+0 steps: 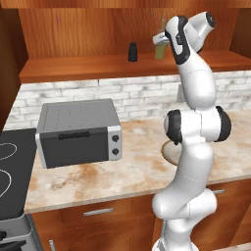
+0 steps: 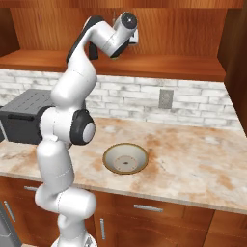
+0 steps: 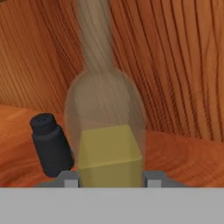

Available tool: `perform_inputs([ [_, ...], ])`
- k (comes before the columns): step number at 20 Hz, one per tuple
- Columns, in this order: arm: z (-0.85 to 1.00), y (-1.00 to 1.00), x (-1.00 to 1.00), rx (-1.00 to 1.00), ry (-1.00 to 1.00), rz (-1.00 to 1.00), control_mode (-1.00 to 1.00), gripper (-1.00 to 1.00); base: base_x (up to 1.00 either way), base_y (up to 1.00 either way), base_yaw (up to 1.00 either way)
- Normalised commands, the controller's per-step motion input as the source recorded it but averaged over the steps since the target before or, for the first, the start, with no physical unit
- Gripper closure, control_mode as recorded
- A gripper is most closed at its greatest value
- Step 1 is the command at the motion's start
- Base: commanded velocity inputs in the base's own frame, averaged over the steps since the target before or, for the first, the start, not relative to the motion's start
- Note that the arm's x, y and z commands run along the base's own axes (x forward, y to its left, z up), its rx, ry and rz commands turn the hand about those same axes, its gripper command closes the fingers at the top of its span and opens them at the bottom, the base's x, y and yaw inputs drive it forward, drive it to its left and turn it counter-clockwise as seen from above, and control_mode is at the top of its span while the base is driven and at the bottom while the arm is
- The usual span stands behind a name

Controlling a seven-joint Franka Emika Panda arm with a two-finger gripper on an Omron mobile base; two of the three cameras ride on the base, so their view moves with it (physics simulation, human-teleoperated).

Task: Retrieve the bottle and the shaker from the cabinet and place them next to the mixing bowl on the counter. Then add garlic from the fridge to the mixing bowl.

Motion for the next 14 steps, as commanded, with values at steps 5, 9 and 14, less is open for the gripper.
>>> perform_inputs([
  [5,0.00,-0.10,-0.73,0.00,0.00,0.00,-1.00,1.00,0.00,0.00,0.00],
  [9,0.00,-0.12,-0.77,-0.02,0.00,0.00,-1.00,1.00,0.00,0.00,0.00],
  [14,0.00,-0.20,-0.81,-0.06,0.00,-0.01,-1.00,1.00,0.00,0.00,0.00],
])
